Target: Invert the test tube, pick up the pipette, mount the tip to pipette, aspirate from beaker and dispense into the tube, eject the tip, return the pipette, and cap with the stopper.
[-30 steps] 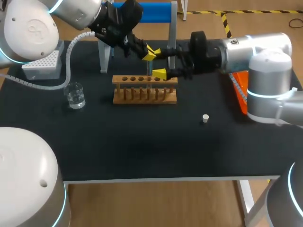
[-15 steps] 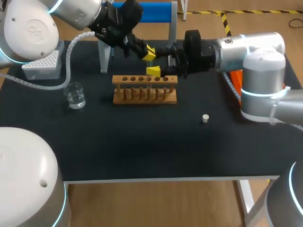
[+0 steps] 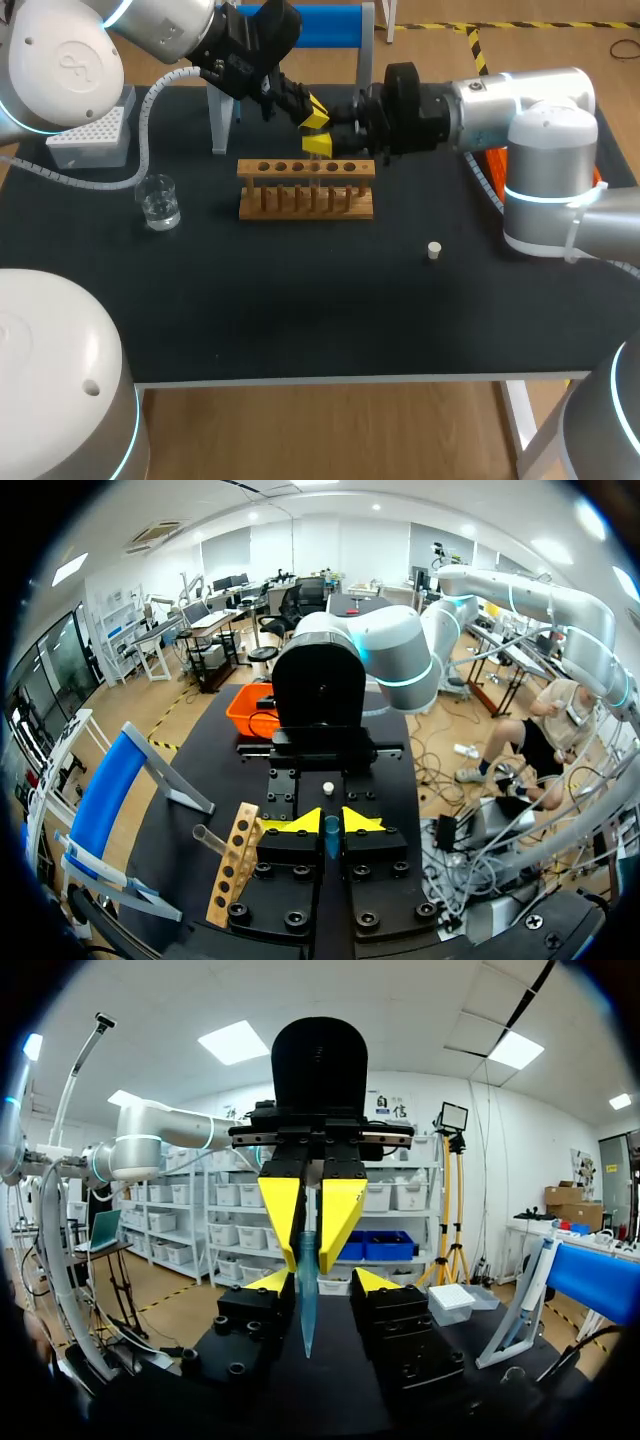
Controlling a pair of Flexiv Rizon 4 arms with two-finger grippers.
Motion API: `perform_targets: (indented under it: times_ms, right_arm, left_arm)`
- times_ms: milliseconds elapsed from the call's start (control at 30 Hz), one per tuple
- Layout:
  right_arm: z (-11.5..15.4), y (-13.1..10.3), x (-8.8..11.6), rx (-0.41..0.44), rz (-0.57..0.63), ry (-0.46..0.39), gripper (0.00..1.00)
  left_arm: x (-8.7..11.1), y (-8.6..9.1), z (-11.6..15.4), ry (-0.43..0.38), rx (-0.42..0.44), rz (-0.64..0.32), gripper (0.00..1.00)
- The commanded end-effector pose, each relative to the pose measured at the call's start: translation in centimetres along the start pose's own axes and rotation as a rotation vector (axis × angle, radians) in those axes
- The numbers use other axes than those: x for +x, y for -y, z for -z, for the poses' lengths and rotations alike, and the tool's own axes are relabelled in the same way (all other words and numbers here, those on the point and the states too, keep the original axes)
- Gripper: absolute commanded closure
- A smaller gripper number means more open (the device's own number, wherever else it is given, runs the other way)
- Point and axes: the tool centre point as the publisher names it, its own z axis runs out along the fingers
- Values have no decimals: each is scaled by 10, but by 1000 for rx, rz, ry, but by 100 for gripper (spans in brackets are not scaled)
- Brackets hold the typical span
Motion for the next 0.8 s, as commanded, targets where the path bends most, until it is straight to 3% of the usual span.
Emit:
perform_targets:
  times_ms: [33, 167, 267, 500, 533, 567, 800]
  right_arm:
    - [2, 0, 1, -1, 1, -3, 71]
    - [3, 0, 2, -1, -2, -1, 82]
    - [4, 0, 3, -2, -3, 0, 100]
    - [6, 1, 5, -3, -6, -2, 100]
    - [6, 2, 5, -3, -7, -1, 100]
    - [7, 2, 6, -3, -9, 0, 100]
    - [20, 7, 12, -1, -14, 5, 100]
  left_arm:
    - [0, 1, 1, -1, -5, 1, 100]
    - [0, 1, 1, -1, -5, 1, 100]
    - [0, 1, 1, -1, -5, 1, 100]
    - [0, 1, 1, -1, -5, 1, 100]
    - [0, 1, 1, -1, -5, 1, 80]
    - [0, 1, 1, -1, -5, 1, 0]
    - [0, 1, 1, -1, -5, 1, 0]
